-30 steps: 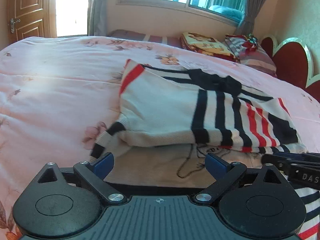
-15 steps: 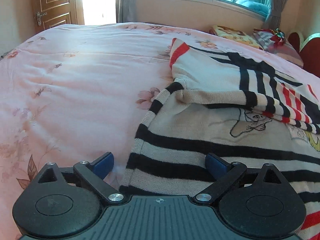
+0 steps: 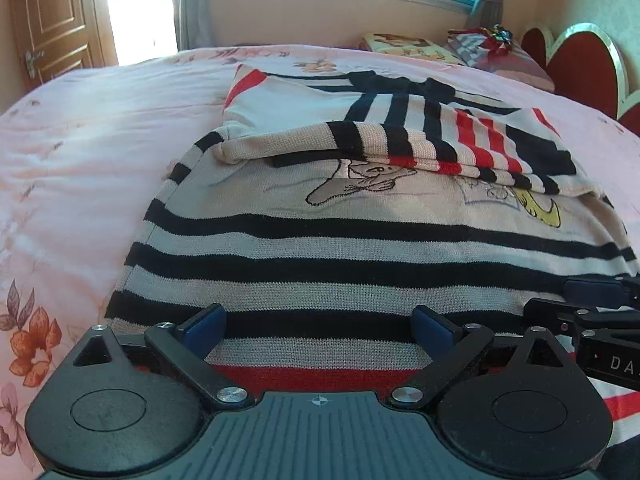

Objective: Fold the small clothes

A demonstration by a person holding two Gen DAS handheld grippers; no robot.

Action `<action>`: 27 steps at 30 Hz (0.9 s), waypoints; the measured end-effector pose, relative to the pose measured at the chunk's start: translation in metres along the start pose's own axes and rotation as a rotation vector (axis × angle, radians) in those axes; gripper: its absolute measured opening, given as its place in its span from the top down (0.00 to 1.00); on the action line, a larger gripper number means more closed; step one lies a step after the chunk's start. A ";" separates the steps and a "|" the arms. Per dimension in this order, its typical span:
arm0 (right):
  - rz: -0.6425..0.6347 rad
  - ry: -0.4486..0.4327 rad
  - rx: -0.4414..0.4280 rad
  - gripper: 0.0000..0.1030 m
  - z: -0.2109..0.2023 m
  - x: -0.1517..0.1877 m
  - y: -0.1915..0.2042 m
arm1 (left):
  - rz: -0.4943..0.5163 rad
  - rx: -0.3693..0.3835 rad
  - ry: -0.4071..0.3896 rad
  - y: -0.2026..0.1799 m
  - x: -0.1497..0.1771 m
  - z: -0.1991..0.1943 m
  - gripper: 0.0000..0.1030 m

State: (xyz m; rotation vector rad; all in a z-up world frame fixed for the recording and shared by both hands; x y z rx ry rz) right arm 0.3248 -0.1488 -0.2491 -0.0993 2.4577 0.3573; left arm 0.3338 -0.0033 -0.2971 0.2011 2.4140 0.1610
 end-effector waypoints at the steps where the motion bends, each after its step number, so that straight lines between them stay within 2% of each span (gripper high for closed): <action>1: -0.009 -0.007 0.015 0.55 0.001 0.004 -0.003 | 0.001 0.003 -0.002 0.001 0.000 -0.001 0.03; 2: -0.021 -0.020 0.028 0.54 -0.002 0.006 -0.005 | -0.002 0.009 0.004 0.002 0.001 -0.001 0.00; 9: 0.016 -0.062 0.127 0.38 -0.021 0.027 -0.026 | 0.026 0.052 -0.039 0.005 0.005 -0.005 0.00; 10: 0.030 -0.056 0.136 0.33 -0.023 0.030 -0.027 | 0.026 0.057 -0.050 0.005 0.005 -0.006 0.00; 12: 0.045 -0.024 0.147 0.16 -0.023 0.034 -0.024 | 0.040 0.064 -0.058 0.004 0.006 -0.006 0.00; 13: 0.060 0.010 0.147 0.00 -0.019 0.037 -0.021 | 0.046 0.071 -0.060 0.004 0.006 -0.006 0.00; 16: 0.102 0.018 0.220 0.01 -0.018 0.042 -0.016 | 0.069 0.091 -0.063 0.003 0.007 -0.007 0.00; 18: 0.155 -0.007 0.237 0.01 -0.020 0.046 -0.017 | 0.083 0.108 -0.057 0.003 0.008 -0.007 0.00; 20: 0.142 -0.024 0.250 0.01 -0.021 0.047 -0.015 | 0.089 0.135 -0.033 0.004 0.009 -0.008 0.00; 23: 0.193 -0.052 0.249 0.01 -0.028 0.047 -0.017 | 0.131 0.183 -0.012 0.003 0.015 -0.013 0.00; 25: 0.242 -0.089 0.222 0.01 -0.037 0.049 -0.014 | 0.158 0.182 0.008 0.003 0.019 -0.020 0.00; 27: 0.277 -0.093 0.184 0.02 -0.045 0.050 -0.007 | 0.151 0.196 -0.015 0.005 0.021 -0.035 0.00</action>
Point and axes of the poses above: each gripper's, at about its wrist camera, not at the fingertips, and z roughly the way its jaws point, y to its left, x to its underside, the point moved 10 cm from there along z, roughly the way its jaws point, and after that the axes turned 15 degrees about z, right-handed, at the moved point
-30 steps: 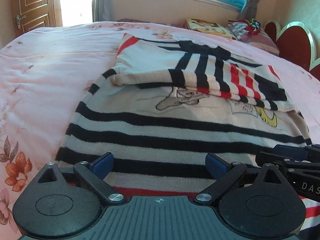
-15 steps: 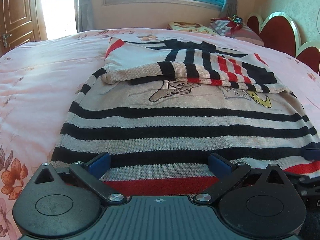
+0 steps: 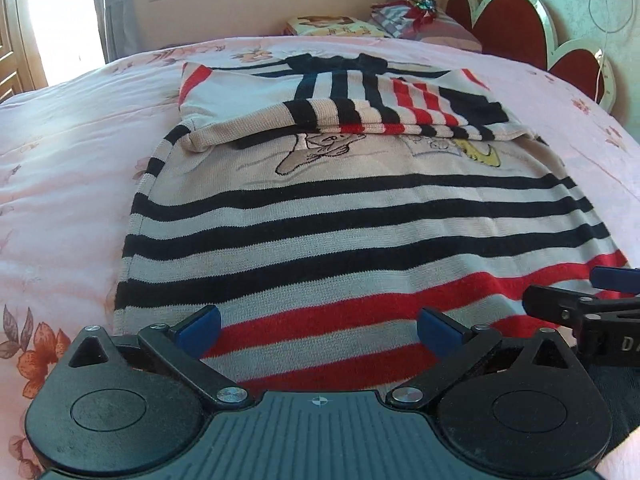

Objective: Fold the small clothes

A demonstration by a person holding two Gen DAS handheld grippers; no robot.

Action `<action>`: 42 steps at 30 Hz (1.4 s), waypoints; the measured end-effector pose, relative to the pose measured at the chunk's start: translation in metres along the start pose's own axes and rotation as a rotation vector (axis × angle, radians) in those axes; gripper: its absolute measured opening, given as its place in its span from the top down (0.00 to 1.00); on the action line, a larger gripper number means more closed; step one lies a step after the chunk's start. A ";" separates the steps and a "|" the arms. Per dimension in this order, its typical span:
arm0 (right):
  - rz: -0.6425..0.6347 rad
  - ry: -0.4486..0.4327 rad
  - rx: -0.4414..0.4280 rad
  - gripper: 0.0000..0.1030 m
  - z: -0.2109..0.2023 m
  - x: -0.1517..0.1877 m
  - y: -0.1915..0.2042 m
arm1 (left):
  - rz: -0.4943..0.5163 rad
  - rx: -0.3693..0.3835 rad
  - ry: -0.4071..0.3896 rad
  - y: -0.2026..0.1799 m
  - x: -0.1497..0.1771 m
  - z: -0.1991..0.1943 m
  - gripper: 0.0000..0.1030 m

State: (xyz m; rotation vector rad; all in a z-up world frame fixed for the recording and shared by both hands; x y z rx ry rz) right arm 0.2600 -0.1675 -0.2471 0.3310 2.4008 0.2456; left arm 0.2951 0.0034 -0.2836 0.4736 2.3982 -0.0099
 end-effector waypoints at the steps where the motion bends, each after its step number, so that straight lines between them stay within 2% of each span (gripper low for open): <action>1: -0.006 0.000 -0.001 0.07 -0.005 0.001 0.003 | -0.010 0.011 -0.021 -0.001 0.002 -0.008 0.00; 3: -0.064 -0.010 -0.010 0.22 -0.014 0.004 0.015 | -0.046 0.051 -0.047 -0.005 0.007 -0.023 0.00; 4: -0.093 -0.017 -0.014 0.35 -0.018 0.005 0.022 | -0.064 0.067 -0.041 -0.007 0.011 -0.025 0.00; 5: -0.113 -0.027 -0.019 0.47 -0.020 0.007 0.029 | -0.075 0.059 -0.028 -0.009 0.015 -0.023 0.00; 6: -0.126 -0.020 -0.031 0.50 -0.021 0.010 0.036 | -0.080 0.036 -0.011 -0.009 0.020 -0.020 0.00; 8: -0.144 0.014 -0.031 0.65 -0.014 0.016 0.045 | -0.078 0.005 0.006 -0.007 0.026 -0.012 0.00; 12: -0.153 0.051 -0.006 0.65 -0.006 0.024 0.038 | 0.006 -0.034 0.004 -0.010 0.032 -0.013 0.00; 16: -0.151 0.031 0.041 0.65 -0.009 0.021 0.004 | 0.003 -0.056 -0.006 0.005 0.046 -0.021 0.00; 22: -0.115 0.024 0.107 0.64 -0.025 0.018 -0.041 | -0.021 -0.061 0.027 0.013 0.054 -0.030 0.00; 25: -0.116 0.028 0.100 0.60 -0.035 0.020 -0.035 | -0.040 -0.040 0.029 0.005 0.050 -0.038 0.00; 31: -0.111 0.052 -0.028 0.48 -0.052 0.033 0.010 | -0.030 0.017 0.004 -0.023 0.042 -0.049 0.00; 33: -0.137 0.062 -0.043 0.48 -0.052 0.041 0.022 | -0.018 0.015 0.014 -0.028 0.046 -0.048 0.00; 36: -0.158 0.084 -0.020 0.48 -0.048 0.054 0.023 | -0.008 -0.001 0.050 -0.028 0.061 -0.041 0.00; 38: -0.153 0.099 0.002 0.48 -0.045 0.062 0.013 | 0.021 -0.012 0.032 -0.028 0.065 -0.043 0.00; 42: -0.158 0.071 0.043 0.45 -0.050 0.063 -0.006 | 0.024 -0.008 0.029 -0.025 0.068 -0.047 0.00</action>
Point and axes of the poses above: each gripper's, at about its wrist camera, not at the fingertips, and z roughly the way its jaws point, y to its left, x to its underside, the point moved 10 cm from there along z, roughly the way its jaws point, and after that the axes turned 15 degrees about z, right-handed, at the moved point
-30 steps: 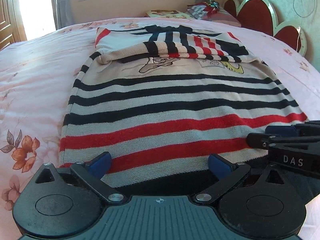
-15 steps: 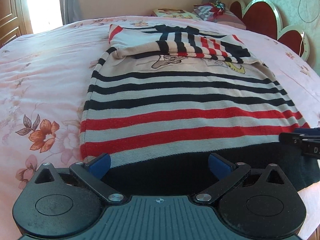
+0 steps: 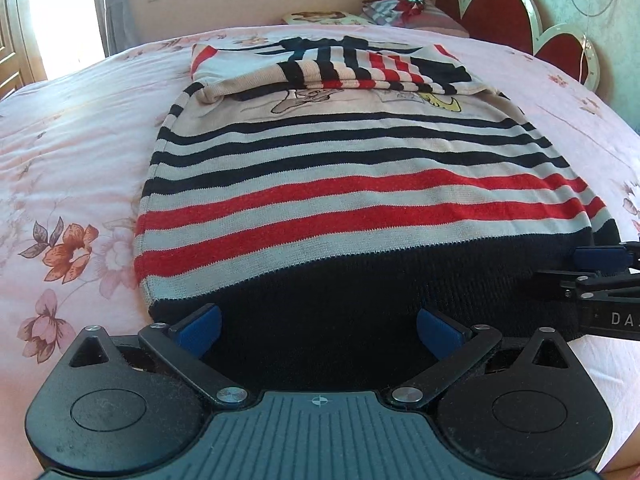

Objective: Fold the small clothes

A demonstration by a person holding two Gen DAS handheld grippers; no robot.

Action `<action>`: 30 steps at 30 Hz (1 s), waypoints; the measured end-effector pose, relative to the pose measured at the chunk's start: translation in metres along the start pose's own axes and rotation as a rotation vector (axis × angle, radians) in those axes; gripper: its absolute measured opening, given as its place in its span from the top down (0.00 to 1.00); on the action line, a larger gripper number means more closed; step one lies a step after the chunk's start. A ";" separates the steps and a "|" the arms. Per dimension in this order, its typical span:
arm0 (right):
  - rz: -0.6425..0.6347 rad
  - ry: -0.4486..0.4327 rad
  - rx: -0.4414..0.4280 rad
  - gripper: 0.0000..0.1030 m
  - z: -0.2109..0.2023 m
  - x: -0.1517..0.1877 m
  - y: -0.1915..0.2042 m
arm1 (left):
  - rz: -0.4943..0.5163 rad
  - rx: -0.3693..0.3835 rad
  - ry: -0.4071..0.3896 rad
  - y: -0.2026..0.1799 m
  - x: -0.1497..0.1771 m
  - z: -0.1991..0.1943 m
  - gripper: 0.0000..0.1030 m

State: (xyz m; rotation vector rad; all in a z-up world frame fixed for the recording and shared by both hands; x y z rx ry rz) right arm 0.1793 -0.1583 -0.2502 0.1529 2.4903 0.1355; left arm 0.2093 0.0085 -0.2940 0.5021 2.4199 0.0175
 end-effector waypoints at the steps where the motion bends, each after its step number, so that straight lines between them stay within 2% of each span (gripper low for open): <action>1: 0.008 -0.002 0.011 0.44 -0.001 0.001 -0.006 | -0.003 0.001 0.001 0.001 0.001 -0.001 0.00; 9: 0.102 -0.028 0.062 0.44 -0.010 0.006 -0.049 | 0.022 0.021 -0.020 0.008 0.014 -0.007 0.00; 18: 0.134 -0.037 0.103 0.42 -0.017 0.010 -0.057 | 0.023 0.059 -0.011 0.016 0.023 -0.020 0.00; 23: 0.216 -0.066 0.072 0.42 -0.035 0.003 -0.065 | -0.027 0.065 -0.042 0.025 0.015 -0.034 0.00; 25: 0.239 -0.098 0.117 0.47 -0.041 0.000 -0.079 | -0.042 0.069 -0.050 0.027 0.010 -0.033 0.00; 28: 0.304 -0.069 0.171 0.63 -0.032 0.000 -0.105 | -0.053 0.084 -0.044 0.027 0.002 -0.020 0.00; 30: 0.350 -0.048 0.161 0.64 -0.024 0.000 -0.113 | -0.062 0.079 -0.026 0.028 0.001 -0.009 0.00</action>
Point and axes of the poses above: each gripper's, at about its wrist camera, not at the fingertips, and z roughly the way its jaws point, y to its left, x to its underside, the point moved 10 cm from there along z, roughly the way its jaws point, and after that the axes turned 15 degrees about z, right-handed, at the moved point
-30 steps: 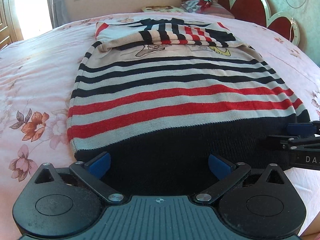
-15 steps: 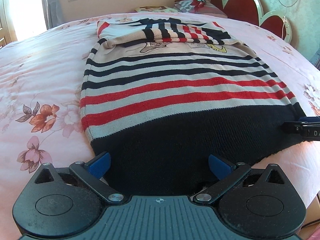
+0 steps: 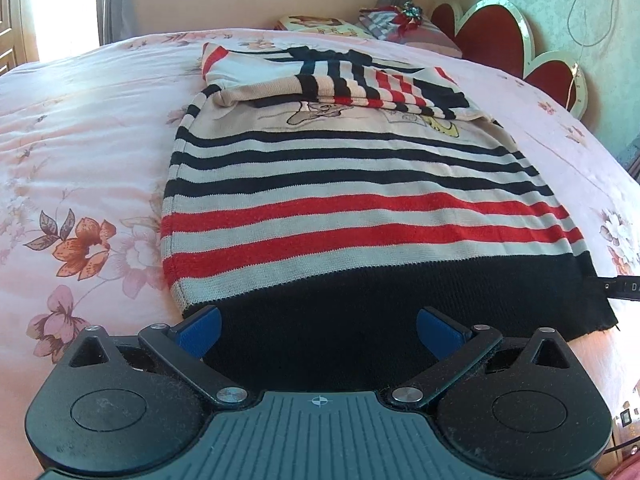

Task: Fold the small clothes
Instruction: 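Move the right tool to the black hem edge of the sweater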

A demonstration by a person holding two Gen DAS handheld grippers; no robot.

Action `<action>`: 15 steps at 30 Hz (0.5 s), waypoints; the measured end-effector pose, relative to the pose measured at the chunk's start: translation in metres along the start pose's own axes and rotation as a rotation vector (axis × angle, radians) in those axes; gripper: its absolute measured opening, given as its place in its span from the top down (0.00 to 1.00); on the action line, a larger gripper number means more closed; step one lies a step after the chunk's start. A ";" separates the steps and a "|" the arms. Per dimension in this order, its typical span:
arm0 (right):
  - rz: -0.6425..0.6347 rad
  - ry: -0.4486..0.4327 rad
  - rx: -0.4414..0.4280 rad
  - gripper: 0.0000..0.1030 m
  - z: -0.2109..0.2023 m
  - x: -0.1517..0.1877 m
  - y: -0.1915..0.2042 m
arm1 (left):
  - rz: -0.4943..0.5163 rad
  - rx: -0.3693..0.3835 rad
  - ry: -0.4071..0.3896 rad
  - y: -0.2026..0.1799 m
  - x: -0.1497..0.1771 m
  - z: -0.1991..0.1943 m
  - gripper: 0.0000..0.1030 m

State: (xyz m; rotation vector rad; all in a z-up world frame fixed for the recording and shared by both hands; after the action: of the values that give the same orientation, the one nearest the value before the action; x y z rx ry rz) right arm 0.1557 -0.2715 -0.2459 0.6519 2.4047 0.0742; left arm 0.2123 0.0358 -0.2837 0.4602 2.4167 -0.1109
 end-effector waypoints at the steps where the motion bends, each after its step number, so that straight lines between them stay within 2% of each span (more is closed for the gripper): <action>1: 0.005 0.007 -0.005 0.64 0.003 -0.001 0.000 | 0.008 -0.012 0.008 0.001 0.002 0.005 0.00; 3: -0.024 0.011 -0.009 0.72 0.007 -0.001 0.006 | 0.054 -0.041 0.012 0.000 0.006 0.011 0.00; 4: -0.041 0.023 -0.024 0.84 0.008 0.001 0.010 | 0.082 -0.053 0.009 -0.003 0.007 0.011 0.00; 5: -0.053 0.031 -0.033 0.89 0.008 0.002 0.014 | 0.098 -0.061 0.010 -0.005 0.007 0.009 0.00; 8: -0.138 0.004 0.011 0.92 0.007 0.002 0.015 | 0.079 -0.053 0.031 -0.003 0.007 0.005 0.00; 9: -0.143 -0.001 0.025 0.92 0.007 0.000 0.011 | 0.067 -0.058 0.041 0.000 0.007 0.003 0.00; 12: -0.139 0.011 -0.010 0.91 0.004 -0.007 0.013 | 0.038 -0.090 0.070 0.009 0.007 0.000 0.00; 14: -0.140 -0.001 -0.022 0.72 -0.002 -0.014 0.016 | 0.014 -0.100 0.073 0.016 0.007 -0.002 0.00; 15: -0.134 -0.014 -0.037 0.68 -0.006 -0.018 0.018 | -0.001 -0.104 0.068 0.020 0.005 -0.003 0.00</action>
State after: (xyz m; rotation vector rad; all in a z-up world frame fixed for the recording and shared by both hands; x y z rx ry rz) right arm 0.1722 -0.2631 -0.2271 0.4719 2.4210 0.0574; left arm 0.2141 0.0566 -0.2839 0.4207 2.4754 0.0306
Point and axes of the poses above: each gripper's, at about its wrist camera, not at the fingertips, and z roughly the way its jaws point, y to its left, x to its underside, the point moved 10 cm from there along z, roughly the way its jaws point, and after that the axes turned 15 degrees about z, right-handed, at the moved point
